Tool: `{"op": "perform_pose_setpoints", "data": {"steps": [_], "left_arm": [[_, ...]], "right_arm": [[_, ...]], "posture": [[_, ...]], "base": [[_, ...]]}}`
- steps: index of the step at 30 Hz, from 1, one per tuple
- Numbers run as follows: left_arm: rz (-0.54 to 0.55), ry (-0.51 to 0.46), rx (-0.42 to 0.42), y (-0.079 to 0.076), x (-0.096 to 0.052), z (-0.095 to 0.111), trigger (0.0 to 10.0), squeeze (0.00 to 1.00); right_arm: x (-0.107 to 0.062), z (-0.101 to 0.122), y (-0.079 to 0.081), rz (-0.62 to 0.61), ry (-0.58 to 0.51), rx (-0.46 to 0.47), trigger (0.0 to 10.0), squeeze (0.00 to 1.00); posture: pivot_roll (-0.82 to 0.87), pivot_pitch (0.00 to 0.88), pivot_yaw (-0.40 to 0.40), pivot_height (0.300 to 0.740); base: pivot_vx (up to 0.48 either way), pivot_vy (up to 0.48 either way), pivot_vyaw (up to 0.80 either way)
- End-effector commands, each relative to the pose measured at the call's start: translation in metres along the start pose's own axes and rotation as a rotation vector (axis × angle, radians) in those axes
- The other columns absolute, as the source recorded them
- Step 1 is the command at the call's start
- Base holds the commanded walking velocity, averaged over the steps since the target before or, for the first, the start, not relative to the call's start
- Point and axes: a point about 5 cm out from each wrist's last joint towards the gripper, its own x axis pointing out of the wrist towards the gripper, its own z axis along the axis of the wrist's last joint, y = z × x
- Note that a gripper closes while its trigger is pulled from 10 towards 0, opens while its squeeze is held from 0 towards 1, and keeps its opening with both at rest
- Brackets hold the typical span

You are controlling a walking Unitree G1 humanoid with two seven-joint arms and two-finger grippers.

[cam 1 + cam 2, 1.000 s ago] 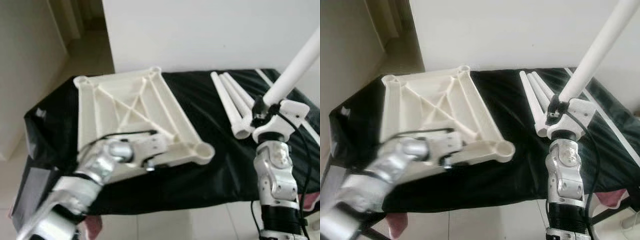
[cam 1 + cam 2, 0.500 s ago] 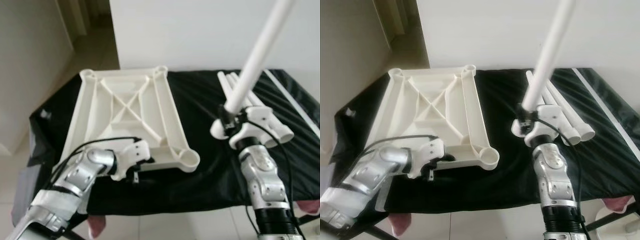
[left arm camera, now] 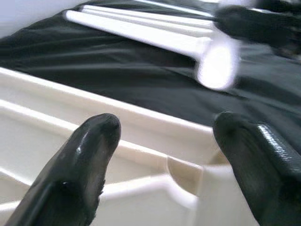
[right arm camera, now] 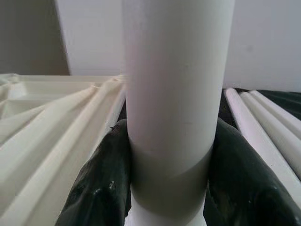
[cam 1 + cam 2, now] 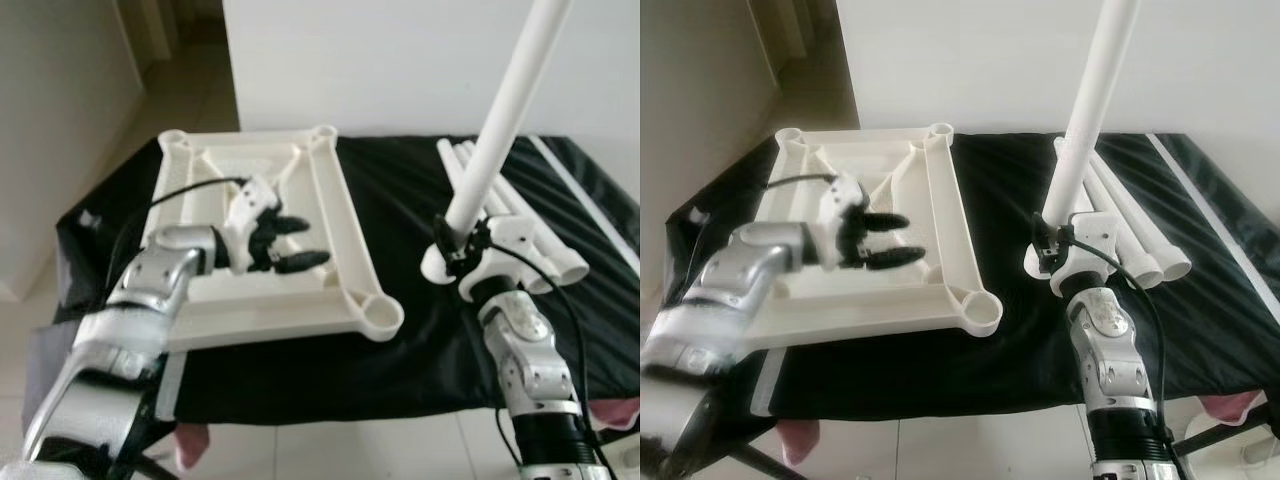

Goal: Building children table

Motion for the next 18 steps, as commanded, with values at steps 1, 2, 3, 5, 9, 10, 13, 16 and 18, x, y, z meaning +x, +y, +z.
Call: {"op": "perform_pose_setpoints", "data": {"steps": [1, 2, 3, 5, 9, 10, 13, 16, 18], "left_arm": [[0.266, 0.069, -0.014, 0.014, 0.001, -0.014, 10.0, 0.0], [0.266, 0.069, -0.014, 0.014, 0.001, -0.014, 10.0, 0.0], [0.32, 0.09, -0.015, 0.015, 0.006, -0.016, 10.0, 0.0], [0.373, 0.097, -0.021, 0.015, 0.013, -0.016, 10.0, 0.0], [0.475, 0.117, 0.018, 0.011, 0.029, -0.013, 10.0, 0.0], [0.475, 0.117, 0.018, 0.011, 0.029, -0.013, 10.0, 0.0], [0.49, 0.164, 0.127, 0.0, 0.049, -0.011, 10.0, 0.0], [0.482, 0.17, 0.158, -0.008, 0.06, -0.008, 10.0, 0.0], [0.488, 0.174, 0.176, -0.011, 0.064, -0.008, 10.0, 0.0]], "right_arm": [[0.0, 0.005, -0.001, -0.005, -0.033, 0.001, 10.0, 0.0], [0.0, 0.005, -0.001, -0.005, -0.033, 0.001, 10.0, 0.0], [0.0, 0.006, -0.001, -0.009, -0.035, 0.004, 10.0, 0.0], [0.0, 0.006, -0.001, -0.011, -0.037, 0.006, 10.0, 0.0], [0.0, 0.007, -0.001, -0.02, -0.043, 0.01, 10.0, 0.0], [0.0, 0.007, -0.001, -0.02, -0.043, 0.01, 10.0, 0.0], [0.0, 0.01, -0.002, -0.032, -0.054, 0.011, 10.0, 0.0], [-0.001, 0.012, -0.005, -0.047, -0.062, 0.01, 10.0, 0.0], [-0.001, 0.013, -0.006, -0.051, -0.064, 0.011, 10.0, 0.0]], "posture": [[0.04, 0.0, -0.025, 0.74], [0.04, 0.0, -0.025, 0.74], [0.03, 0.0, -0.019, 0.74], [0.03, 0.0, -0.019, 0.74], [0.03, 0.0, -0.015, 0.74], [0.03, 0.0, -0.015, 0.74], [0.02, 0.0, -0.008, 0.74], [0.01, 0.0, -0.002, 0.74], [0.01, 0.0, -0.002, 0.74]], "base": [[0.0, 0.0, 0.0], [0.0, 0.0, 0.0], [0.0, 0.0, 0.0], [0.0, 0.0, 0.0], [0.0, 0.0, 0.0], [0.0, 0.0, 0.0], [0.0, 0.0, 0.0], [0.0, 0.0, 0.0], [0.0, 0.0, 0.0]]}}
